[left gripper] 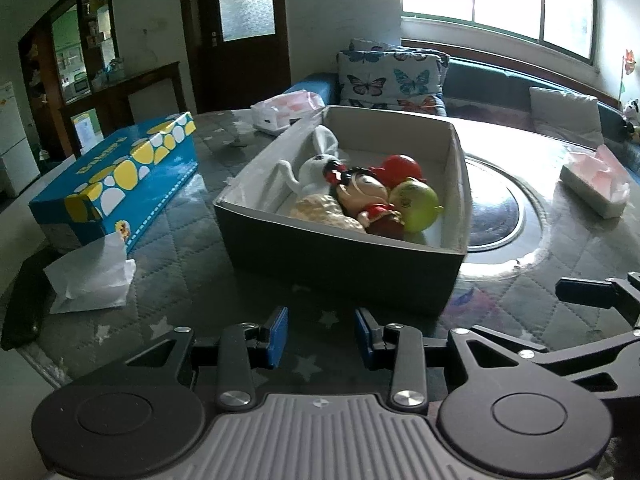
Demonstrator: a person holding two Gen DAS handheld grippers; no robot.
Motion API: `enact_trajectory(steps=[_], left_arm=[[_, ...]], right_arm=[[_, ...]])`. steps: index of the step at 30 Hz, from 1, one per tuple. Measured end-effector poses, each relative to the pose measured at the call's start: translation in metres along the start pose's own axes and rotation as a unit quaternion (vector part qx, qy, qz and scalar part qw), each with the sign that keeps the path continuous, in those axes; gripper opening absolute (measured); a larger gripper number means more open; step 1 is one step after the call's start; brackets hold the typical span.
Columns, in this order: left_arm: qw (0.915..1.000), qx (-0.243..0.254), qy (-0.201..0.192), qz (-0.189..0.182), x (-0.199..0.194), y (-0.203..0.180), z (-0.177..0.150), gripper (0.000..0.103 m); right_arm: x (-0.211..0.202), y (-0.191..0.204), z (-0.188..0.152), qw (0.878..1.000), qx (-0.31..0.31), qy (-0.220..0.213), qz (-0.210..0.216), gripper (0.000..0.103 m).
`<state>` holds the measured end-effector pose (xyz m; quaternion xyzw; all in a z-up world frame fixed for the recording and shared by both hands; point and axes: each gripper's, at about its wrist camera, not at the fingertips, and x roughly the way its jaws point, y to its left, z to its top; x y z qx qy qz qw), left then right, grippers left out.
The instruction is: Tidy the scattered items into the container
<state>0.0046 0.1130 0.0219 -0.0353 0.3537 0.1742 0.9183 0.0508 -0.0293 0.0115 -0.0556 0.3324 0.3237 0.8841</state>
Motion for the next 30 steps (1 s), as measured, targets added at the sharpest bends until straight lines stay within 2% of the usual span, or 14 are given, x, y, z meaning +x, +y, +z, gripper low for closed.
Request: enact_trajectory(steps=[16, 30], left_arm=[[0.9996, 0.008, 0.011, 0.026, 0.020, 0.015, 0.008, 0.038], [0.9996, -0.006, 0.010, 0.027, 0.031, 0.025, 0.016, 0.037]], right_arm=[[0.024, 0.009, 0.012, 1.000, 0.001, 0.020, 0.009, 0.103], [0.037, 0.013, 0.016, 1.000, 0.000, 0.028, 0.010, 0.103]])
